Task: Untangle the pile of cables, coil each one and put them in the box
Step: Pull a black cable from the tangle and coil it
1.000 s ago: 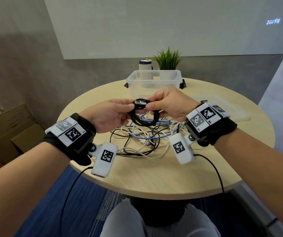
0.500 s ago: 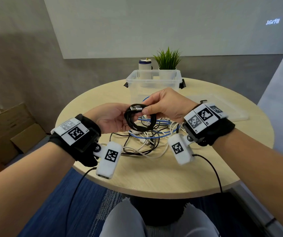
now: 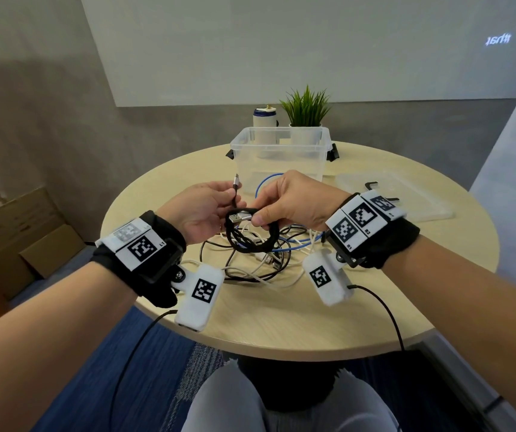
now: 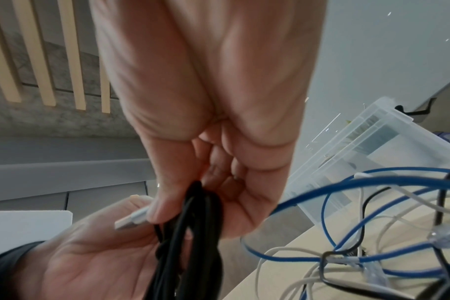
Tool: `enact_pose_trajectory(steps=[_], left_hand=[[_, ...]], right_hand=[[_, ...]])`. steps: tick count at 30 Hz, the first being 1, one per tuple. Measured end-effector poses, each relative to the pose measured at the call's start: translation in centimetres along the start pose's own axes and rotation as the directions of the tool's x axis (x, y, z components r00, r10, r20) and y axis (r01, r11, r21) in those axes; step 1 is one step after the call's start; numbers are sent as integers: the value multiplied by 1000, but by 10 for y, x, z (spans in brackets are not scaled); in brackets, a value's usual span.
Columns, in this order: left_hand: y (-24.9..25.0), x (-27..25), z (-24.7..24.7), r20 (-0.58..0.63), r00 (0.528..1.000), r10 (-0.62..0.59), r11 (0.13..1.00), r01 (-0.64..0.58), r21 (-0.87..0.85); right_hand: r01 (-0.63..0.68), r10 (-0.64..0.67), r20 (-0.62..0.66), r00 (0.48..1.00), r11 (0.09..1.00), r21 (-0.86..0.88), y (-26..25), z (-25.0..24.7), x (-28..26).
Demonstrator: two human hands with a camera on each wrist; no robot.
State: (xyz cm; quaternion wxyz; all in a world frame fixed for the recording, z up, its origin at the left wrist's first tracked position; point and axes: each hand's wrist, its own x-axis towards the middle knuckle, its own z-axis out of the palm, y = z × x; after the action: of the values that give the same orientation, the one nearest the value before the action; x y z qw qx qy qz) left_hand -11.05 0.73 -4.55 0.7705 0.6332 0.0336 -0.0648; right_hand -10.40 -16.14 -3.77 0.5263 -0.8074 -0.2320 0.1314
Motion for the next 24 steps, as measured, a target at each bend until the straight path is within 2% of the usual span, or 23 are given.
enact_pose_trajectory(steps=[5,12,16,19,24], left_hand=[[-1,-4,-8,151,977,148,986,-158,59],[1,-6,-12,217,957,194,927,-251,278],[1,-6,-10,203,964,171,865,-245,438],[2,-7,-8,190,972,140,800,-224,557],[1,-5,-5,180,973,147,782,-226,581]], right_hand=[[-12,18,-73,997,997,80,3,-5,3],[-45,48,-155,987,999,21,3,-7,7],[-39,36,-164,986,999,-19,7,-4,11],[3,-24,-158,987,991,-132,10,-2,12],[14,-40,-159,986,987,-160,10,-2,12]])
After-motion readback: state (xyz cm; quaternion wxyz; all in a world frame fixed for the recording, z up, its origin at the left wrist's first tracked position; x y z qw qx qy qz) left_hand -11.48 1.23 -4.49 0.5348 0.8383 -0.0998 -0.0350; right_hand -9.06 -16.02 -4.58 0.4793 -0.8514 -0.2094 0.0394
